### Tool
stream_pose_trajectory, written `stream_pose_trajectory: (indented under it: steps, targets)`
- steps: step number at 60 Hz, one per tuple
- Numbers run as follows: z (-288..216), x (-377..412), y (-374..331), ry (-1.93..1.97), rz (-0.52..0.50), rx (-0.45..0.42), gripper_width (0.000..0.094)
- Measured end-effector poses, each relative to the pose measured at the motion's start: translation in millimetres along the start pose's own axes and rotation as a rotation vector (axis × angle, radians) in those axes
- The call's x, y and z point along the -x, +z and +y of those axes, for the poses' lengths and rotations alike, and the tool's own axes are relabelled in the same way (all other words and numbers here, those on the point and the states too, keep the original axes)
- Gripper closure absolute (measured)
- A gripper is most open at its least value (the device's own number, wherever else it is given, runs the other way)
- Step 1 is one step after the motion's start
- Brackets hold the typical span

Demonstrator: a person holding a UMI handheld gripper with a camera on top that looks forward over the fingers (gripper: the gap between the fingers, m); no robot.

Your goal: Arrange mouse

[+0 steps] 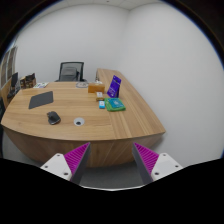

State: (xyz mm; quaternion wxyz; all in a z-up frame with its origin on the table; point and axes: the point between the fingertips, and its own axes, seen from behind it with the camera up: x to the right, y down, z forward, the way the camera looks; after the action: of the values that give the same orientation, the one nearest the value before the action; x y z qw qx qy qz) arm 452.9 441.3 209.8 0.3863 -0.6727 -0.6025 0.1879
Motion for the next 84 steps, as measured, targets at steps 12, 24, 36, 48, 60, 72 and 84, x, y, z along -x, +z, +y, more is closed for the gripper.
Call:
stream_pose_trajectory:
  steps: [12, 24, 36, 48, 60, 72, 84]
  targets:
    - [-1, 6, 2, -0.023, -0.011, 0.003, 0.0077]
    - [-5, 32, -1, -0.038, -0.047, 0.004, 0.0080]
    - [-14, 89, -1, -0.056, -0.116, -0.001, 0.0078]
    - [-19, 151, 0, -0.074, -0.185, -0.001, 0.0079]
    - [-17, 207, 1, -0.057, -0.246, 0.015, 0.0078]
    - [-16, 259, 3, -0.039, -0.295, 0.030, 0.0078]
    - [-22, 305, 18, -0.029, -0.329, 0.039, 0.0079]
